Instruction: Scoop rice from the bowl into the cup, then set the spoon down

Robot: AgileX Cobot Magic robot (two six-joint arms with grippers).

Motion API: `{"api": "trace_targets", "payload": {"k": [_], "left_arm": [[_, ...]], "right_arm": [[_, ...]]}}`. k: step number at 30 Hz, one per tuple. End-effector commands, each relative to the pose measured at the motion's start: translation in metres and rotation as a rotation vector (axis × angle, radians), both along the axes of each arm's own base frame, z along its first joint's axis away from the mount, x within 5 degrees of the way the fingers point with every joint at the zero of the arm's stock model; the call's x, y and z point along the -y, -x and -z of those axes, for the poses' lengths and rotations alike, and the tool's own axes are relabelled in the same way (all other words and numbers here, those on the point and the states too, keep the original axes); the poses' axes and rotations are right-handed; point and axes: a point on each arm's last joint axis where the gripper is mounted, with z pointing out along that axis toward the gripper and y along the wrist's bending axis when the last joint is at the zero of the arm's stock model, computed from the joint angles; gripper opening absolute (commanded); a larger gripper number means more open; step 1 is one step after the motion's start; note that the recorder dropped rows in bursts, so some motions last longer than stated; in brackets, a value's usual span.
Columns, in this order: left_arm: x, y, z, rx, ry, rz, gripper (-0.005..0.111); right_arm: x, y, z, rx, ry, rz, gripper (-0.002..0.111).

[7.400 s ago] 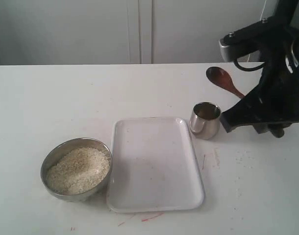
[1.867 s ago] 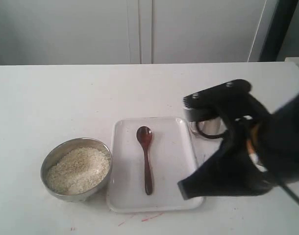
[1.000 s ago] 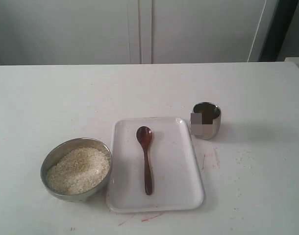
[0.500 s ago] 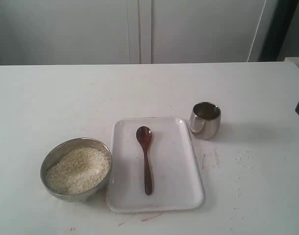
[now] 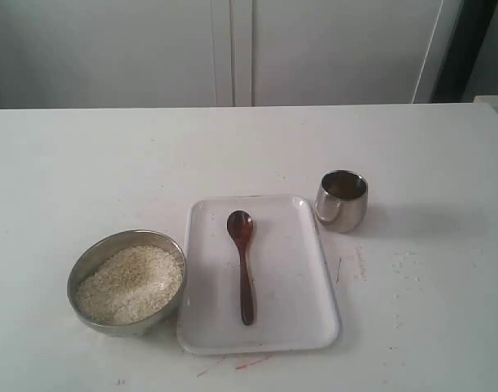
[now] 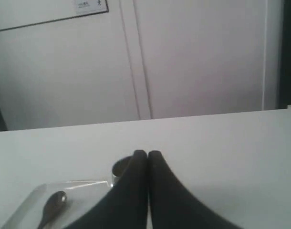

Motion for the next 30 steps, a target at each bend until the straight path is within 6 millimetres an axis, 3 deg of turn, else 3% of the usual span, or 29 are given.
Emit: {"api": "trace_targets", "payload": {"k": [1,9,23,30], "left_arm": [[0.000,0.000,-0.002,0.007,0.014,0.001,0.014],[0.000,0.000,-0.002,0.007,0.014,0.001,0.014],[0.000,0.000,-0.002,0.007,0.014,0.001,0.014],[0.000,0.000,-0.002,0.007,0.014,0.001,0.014]], "right_arm": [[0.003,0.001,0.018,-0.009,0.067,0.044,0.000],[0.003,0.008,0.028,0.056,0.153,0.052,0.000],[0.012,0.013,0.052,-0.196,0.143,0.131,0.000],[0.013,0.013,0.053,-0.216,0.010,0.156,0.000]]}}
